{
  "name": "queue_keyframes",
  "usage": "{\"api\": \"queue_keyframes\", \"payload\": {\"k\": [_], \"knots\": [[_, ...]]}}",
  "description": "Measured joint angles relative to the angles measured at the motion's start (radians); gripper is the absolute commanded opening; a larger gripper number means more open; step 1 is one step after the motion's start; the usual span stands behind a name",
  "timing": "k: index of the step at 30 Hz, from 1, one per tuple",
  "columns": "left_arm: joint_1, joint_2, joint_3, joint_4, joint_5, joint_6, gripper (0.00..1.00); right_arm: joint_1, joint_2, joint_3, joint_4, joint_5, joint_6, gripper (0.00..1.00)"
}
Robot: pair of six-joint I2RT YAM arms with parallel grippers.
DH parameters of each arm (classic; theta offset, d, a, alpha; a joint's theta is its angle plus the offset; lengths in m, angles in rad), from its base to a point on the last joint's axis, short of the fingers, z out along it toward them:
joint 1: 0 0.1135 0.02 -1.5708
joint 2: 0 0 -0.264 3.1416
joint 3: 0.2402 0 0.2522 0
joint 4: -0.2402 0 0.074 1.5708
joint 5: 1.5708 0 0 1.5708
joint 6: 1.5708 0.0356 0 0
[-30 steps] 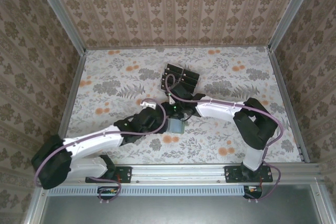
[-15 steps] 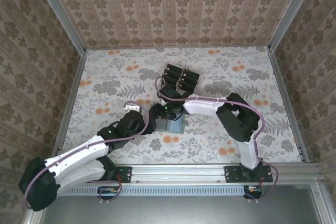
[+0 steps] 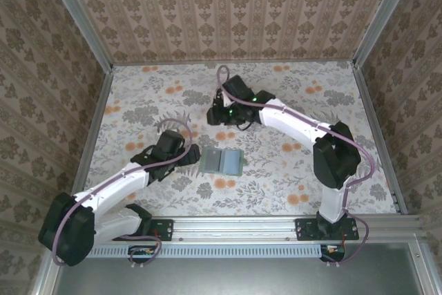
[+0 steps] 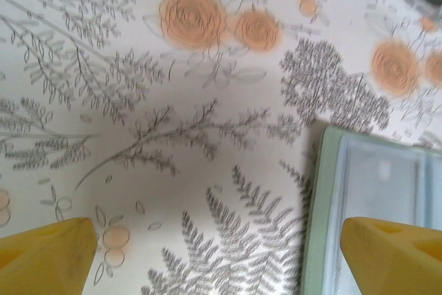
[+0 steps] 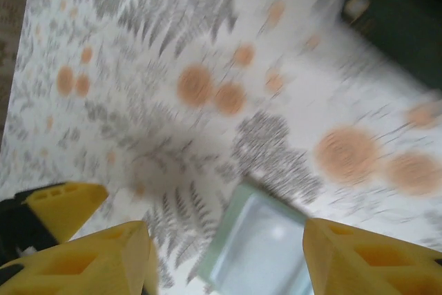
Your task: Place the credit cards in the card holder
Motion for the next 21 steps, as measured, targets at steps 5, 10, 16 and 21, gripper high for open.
{"api": "queue_keyframes", "payload": {"k": [5,10,16,21], "knots": [[0.056,0.052,0.053,0.001,0.047,0.013,1.0,-0.054,0.025,0.108,-0.11,0.093,-0.12,0.59],[0.092,0.109,0.071,0.0,0.082,0.017,1.0,-0.053,0.118,0.243,-0.18,0.135,-0.246,0.51],[0.111,0.122,0.085,0.0,0.106,0.017,1.0,-0.049,0.241,0.363,-0.247,0.146,-0.347,0.46],[0.12,0.129,0.092,0.002,0.113,0.018,1.0,-0.042,0.311,0.435,-0.282,0.158,-0.41,0.44]]}}
